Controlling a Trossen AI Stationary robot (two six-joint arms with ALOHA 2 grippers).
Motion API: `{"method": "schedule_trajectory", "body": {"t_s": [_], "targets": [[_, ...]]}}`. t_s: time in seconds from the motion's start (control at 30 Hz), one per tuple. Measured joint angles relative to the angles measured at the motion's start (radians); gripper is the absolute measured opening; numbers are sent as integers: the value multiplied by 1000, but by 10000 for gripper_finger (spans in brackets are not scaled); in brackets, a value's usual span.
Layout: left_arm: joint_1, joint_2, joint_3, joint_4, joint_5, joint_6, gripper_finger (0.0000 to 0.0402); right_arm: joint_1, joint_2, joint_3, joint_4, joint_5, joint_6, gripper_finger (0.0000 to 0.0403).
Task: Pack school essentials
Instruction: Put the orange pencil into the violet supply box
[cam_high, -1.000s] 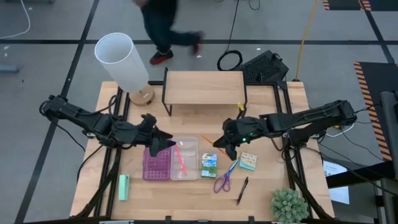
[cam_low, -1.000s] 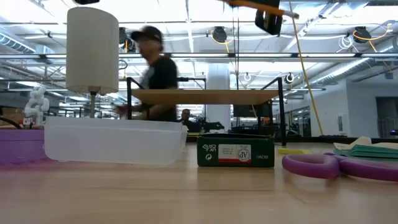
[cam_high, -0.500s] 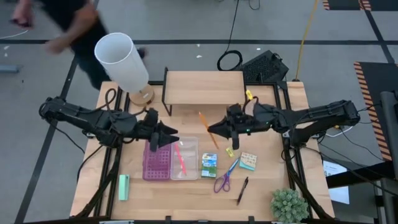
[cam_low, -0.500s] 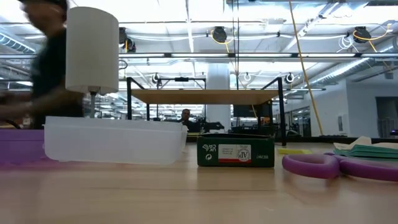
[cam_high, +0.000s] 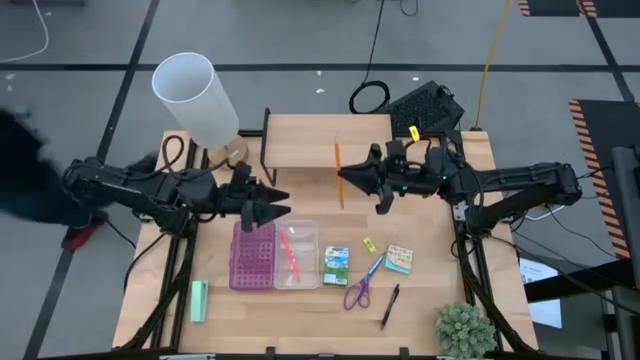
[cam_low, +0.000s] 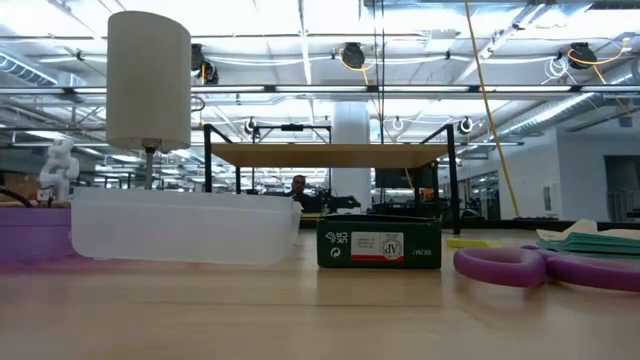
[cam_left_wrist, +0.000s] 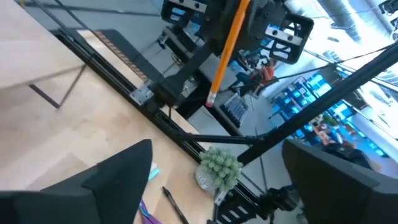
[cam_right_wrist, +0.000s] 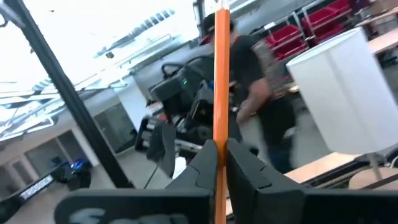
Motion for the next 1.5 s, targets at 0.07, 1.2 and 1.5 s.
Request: {"method": "schedule_trajectory", "body": {"t_s": [0.07,1.2,1.5], "targets": [[6,-4,0,1,-26,34,336,-11,-3,0,3,1,0,8],[357,161,109,423,404,260,344,-25,15,0,-6,27,-23,9],[379,331,342,312,522,328,321,-25,15,0,-9,27,-23,9]]}}
